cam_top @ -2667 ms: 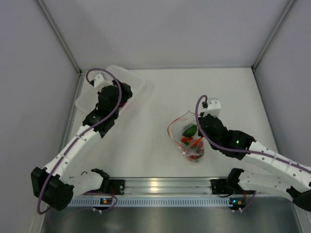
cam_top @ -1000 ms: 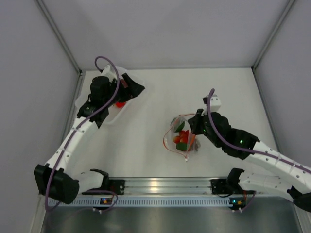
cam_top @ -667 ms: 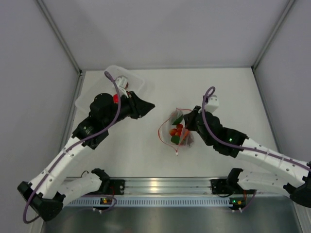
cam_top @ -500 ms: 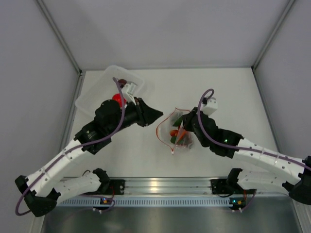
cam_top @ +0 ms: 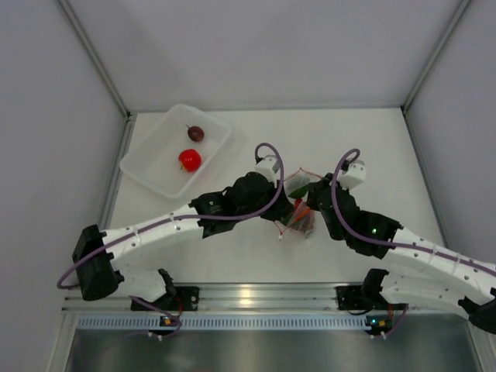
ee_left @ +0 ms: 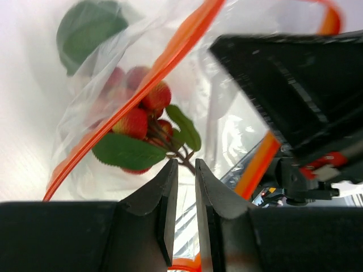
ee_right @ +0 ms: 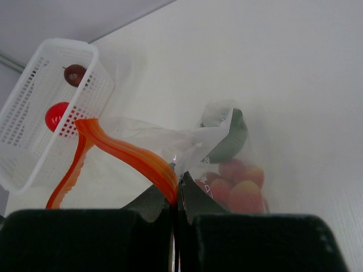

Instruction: Open the zip-top bag and remove the fake food

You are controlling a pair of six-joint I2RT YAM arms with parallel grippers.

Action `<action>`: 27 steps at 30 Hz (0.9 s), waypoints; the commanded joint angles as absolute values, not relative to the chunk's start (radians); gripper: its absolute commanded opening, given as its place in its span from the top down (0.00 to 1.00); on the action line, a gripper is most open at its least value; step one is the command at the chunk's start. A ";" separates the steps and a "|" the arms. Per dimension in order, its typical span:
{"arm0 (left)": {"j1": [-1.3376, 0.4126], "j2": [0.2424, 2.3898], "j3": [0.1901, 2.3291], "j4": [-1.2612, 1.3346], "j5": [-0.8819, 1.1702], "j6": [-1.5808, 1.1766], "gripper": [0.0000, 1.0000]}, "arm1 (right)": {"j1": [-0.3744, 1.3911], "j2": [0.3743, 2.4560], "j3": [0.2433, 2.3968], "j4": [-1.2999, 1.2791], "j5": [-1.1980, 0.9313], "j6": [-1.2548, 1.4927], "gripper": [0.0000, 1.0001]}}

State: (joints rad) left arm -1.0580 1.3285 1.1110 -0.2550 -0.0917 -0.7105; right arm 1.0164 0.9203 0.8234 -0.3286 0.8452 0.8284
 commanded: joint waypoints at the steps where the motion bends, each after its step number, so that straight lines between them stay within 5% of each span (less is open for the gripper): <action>1: -1.071 1.356 1.131 -0.207 -0.123 -0.762 0.76 | 1.005 0.853 0.807 -0.364 0.922 0.802 1.00; 9: -1.071 1.469 1.104 -0.140 -0.061 -0.789 0.74 | 1.005 0.798 0.818 -0.509 0.979 0.729 1.00; 14: -1.036 1.522 1.068 -0.143 -0.092 -0.788 0.87 | 1.003 0.773 0.891 -0.656 0.945 0.654 1.00; 27: -0.924 1.500 1.022 -0.228 -0.282 -0.785 0.91 | 1.002 1.003 1.069 -0.741 0.554 0.512 1.00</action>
State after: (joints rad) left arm -0.9440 1.5291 1.0496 -0.2005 -0.2031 -0.7872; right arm 1.0096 0.9691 1.0016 -0.7494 0.6575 0.5579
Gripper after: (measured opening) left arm 0.095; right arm 0.004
